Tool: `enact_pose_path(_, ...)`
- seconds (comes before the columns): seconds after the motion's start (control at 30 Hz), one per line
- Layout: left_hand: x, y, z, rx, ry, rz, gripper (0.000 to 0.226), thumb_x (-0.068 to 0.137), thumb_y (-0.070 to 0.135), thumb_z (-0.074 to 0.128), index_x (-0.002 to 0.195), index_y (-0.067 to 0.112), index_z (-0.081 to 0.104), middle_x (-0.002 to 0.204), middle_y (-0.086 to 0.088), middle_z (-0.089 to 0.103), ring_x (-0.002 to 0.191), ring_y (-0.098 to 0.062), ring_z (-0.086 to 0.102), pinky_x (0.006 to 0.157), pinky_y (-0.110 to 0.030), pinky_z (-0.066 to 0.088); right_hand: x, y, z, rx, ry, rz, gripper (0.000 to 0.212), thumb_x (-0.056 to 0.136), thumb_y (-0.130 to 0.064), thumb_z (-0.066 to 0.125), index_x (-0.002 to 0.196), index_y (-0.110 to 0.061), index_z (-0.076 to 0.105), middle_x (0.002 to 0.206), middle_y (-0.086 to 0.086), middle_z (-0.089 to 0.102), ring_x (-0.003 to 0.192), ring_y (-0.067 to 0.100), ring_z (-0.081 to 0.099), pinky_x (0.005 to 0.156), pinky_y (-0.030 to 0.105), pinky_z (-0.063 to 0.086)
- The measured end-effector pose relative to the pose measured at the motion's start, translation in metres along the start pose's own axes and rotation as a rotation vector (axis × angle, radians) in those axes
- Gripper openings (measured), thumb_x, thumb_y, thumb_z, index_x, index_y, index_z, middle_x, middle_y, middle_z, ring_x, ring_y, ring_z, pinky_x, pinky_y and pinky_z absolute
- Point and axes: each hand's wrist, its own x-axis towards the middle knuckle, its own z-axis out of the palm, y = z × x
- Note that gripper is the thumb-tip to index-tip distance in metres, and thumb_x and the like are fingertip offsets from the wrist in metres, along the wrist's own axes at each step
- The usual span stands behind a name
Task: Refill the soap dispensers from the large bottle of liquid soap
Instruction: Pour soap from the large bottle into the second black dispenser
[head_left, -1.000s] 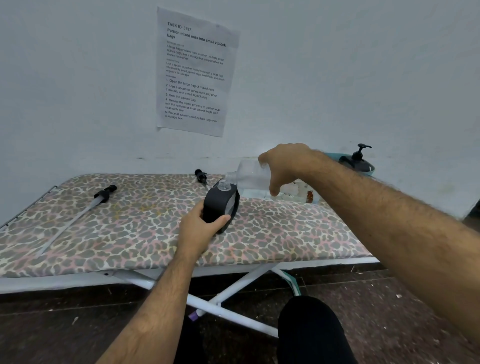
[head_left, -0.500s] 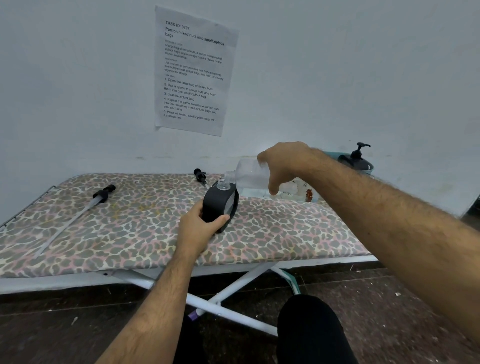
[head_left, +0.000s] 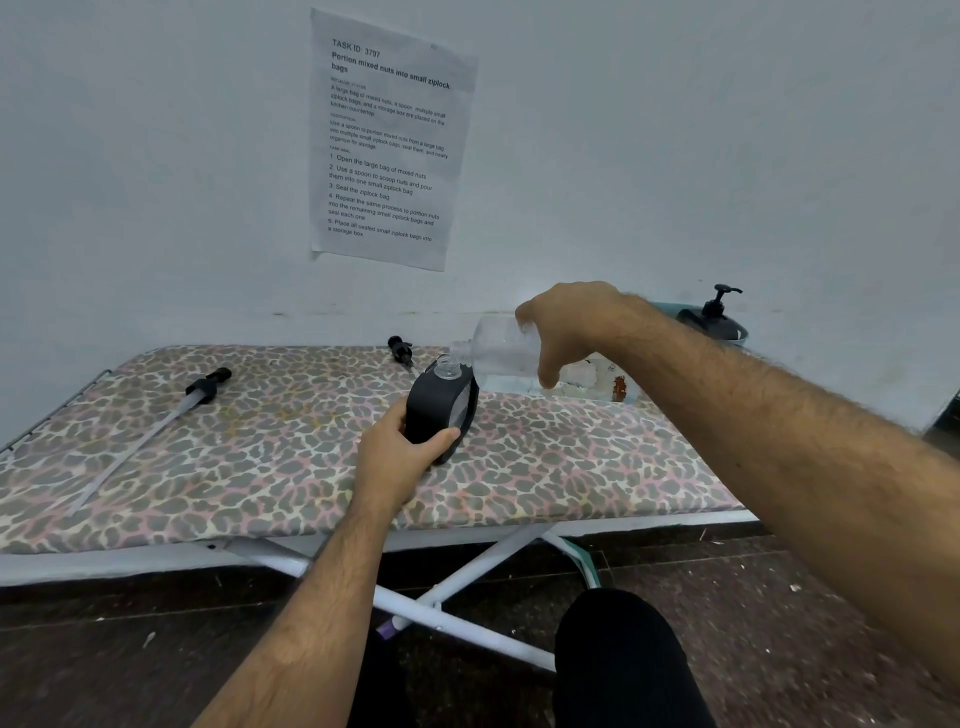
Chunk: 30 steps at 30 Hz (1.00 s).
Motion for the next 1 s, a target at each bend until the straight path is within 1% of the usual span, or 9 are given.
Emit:
enact_pose_path(0.13,0.0001,-0.001,-0.0001,-0.012,0.0,0.001,0.052,0.078,0.025,0.082,0.126,0.025,0.061,0.1,0.019,0.064,0.093,0.006,0.061,0.059,-0.002,0.046,-0.0009,-0.0003,-0.0004,-0.007,-0.009,0.002,0.074,0.074,-0.043,0.082,0.137,-0.026,0.048,0.121,-0.005,0.059,0.095,0.016,0.048,0.074,0.033,0.041)
enact_pose_path(0.27,0.0003,-0.001,-0.0003,0.001,0.003,0.005,0.053,0.078,0.027,0.082,0.126,0.025,0.061,0.099,0.022,0.063,0.094,0.007,0.06,0.064,-0.004,0.045,-0.0014,-0.0009,-0.0009,-0.008,-0.017,0.006,0.075,0.074,-0.043,0.082,0.138,-0.026,0.047,0.123,-0.005,0.059,0.095,0.016,0.047,0.075,0.034,0.041)
enact_pose_path(0.47,0.0006,-0.0012,-0.0002,0.007,0.006,0.002,0.052,0.078,0.026,0.082,0.126,0.023,0.061,0.097,0.021,0.063,0.088,0.011,0.058,0.06,-0.003,0.045,-0.0005,-0.0003,-0.0012,0.002,-0.019,0.013,0.075,0.073,-0.043,0.082,0.137,-0.026,0.047,0.114,-0.006,0.057,0.095,0.017,0.049,0.075,0.034,0.043)
enact_pose_path(0.6,0.0011,-0.0016,-0.0001,0.017,0.009,-0.003,0.054,0.078,0.028,0.082,0.127,0.023,0.061,0.097,0.022,0.062,0.088,0.011,0.058,0.064,-0.006,0.044,0.0003,0.0001,-0.0001,0.001,-0.013,0.01,0.076,0.072,-0.043,0.083,0.137,-0.027,0.047,0.122,-0.005,0.059,0.096,0.016,0.049,0.076,0.034,0.044)
enact_pose_path(0.7,0.0014,-0.0018,0.0004,0.019,0.006,-0.001,0.054,0.078,0.027,0.082,0.127,0.022,0.061,0.099,0.017,0.064,0.087,0.01,0.058,0.059,-0.004,0.046,0.0003,0.0002,-0.0001,-0.003,-0.012,0.009,0.076,0.072,-0.043,0.083,0.137,-0.026,0.047,0.123,-0.004,0.059,0.095,0.016,0.049,0.075,0.034,0.043)
enact_pose_path(0.77,0.0013,-0.0018,0.0005,0.017,0.006,0.001,0.054,0.078,0.026,0.082,0.127,0.022,0.06,0.101,0.015,0.064,0.088,0.01,0.058,0.059,-0.003,0.046,0.0,0.0001,-0.0006,-0.008,-0.013,0.009,0.075,0.072,-0.043,0.082,0.137,-0.026,0.048,0.123,-0.004,0.059,0.095,0.017,0.049,0.075,0.034,0.043)
enact_pose_path(1.0,0.0005,-0.0011,0.0007,0.014,0.008,-0.004,0.054,0.078,0.025,0.082,0.128,0.022,0.061,0.096,0.02,0.062,0.086,0.011,0.058,0.058,-0.002,0.045,-0.0006,0.0,-0.0007,-0.008,-0.016,0.009,0.075,0.073,-0.043,0.082,0.137,-0.025,0.048,0.125,-0.004,0.059,0.096,0.016,0.049,0.076,0.034,0.043)
